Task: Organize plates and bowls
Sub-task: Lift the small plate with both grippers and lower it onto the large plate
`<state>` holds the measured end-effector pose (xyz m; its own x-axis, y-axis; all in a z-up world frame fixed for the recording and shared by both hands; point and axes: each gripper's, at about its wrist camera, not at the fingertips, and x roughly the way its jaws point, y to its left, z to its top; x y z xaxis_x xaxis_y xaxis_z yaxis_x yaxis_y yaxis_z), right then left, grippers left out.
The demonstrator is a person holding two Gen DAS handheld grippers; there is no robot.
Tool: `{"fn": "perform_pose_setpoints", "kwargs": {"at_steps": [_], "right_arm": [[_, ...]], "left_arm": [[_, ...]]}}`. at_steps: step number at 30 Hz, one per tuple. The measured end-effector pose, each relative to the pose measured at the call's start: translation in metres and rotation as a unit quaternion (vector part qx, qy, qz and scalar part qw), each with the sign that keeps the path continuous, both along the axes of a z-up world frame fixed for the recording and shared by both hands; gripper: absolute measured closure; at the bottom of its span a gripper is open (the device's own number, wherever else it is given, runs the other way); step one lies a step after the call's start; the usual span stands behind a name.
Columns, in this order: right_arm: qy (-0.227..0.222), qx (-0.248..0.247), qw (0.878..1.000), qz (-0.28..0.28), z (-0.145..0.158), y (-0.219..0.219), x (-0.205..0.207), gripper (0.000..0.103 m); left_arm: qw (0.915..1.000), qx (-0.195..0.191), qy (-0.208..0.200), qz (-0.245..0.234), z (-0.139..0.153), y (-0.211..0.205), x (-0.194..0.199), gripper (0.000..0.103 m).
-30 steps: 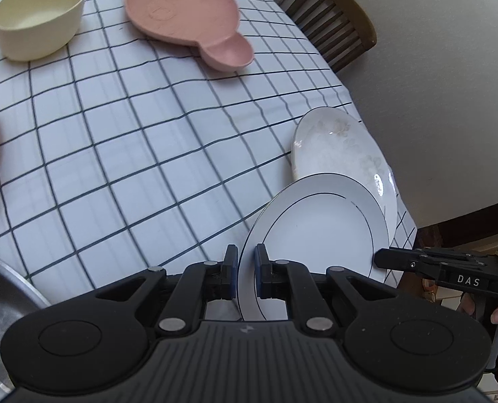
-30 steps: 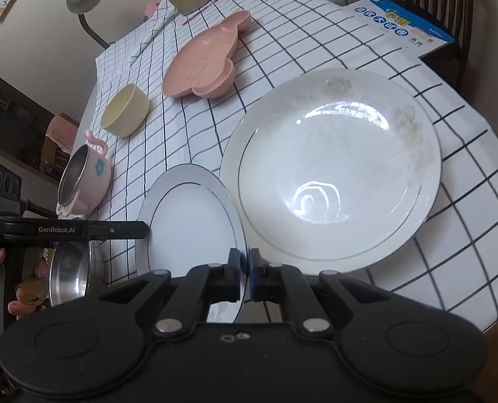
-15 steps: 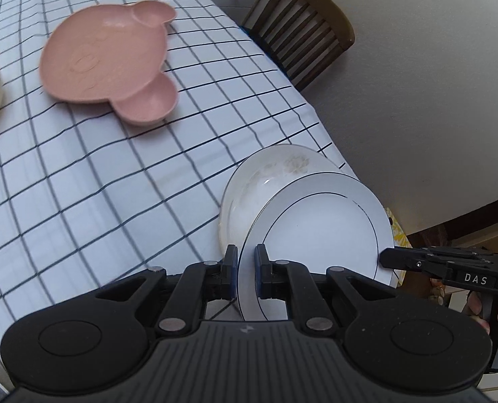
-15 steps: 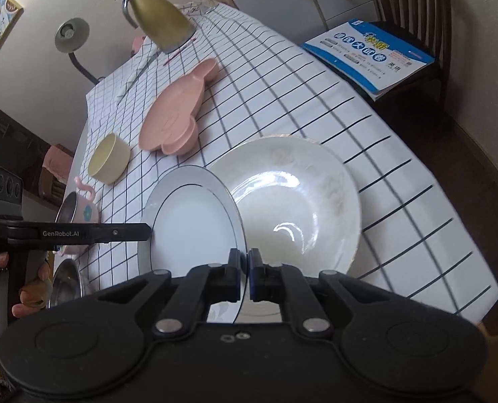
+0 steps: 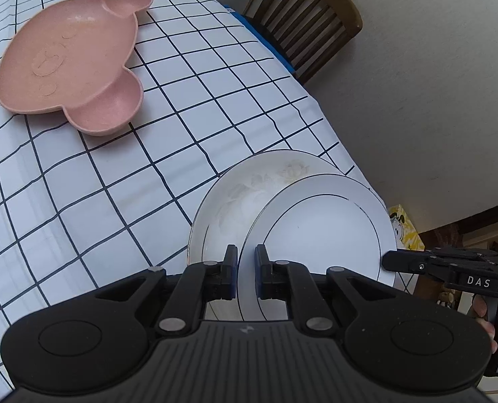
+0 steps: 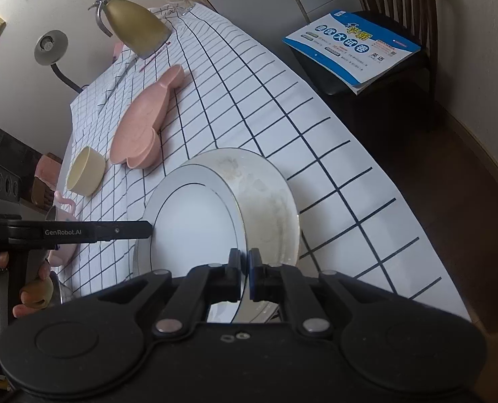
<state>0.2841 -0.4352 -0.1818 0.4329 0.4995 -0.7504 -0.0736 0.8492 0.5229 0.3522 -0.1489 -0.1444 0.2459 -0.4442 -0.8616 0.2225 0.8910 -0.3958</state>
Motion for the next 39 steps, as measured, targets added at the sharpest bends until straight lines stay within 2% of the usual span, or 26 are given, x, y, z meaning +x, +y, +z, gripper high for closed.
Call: {"fn": "perform_pose_setpoints", "kwargs": {"at_steps": [9, 39], "right_arm": [[0.013, -0.001, 1.0, 0.007, -0.015, -0.001, 0.01, 0.097], [0.04, 0.015, 0.999, 0.007, -0.031, -0.006, 0.021, 0.097]], "left_arm": [[0.9999, 0.012, 0.004, -0.002, -0.011, -0.004, 0.004, 0.094], [0.9995, 0.024, 0.014, -0.012, -0.02, -0.004, 0.008, 0.094]]}}
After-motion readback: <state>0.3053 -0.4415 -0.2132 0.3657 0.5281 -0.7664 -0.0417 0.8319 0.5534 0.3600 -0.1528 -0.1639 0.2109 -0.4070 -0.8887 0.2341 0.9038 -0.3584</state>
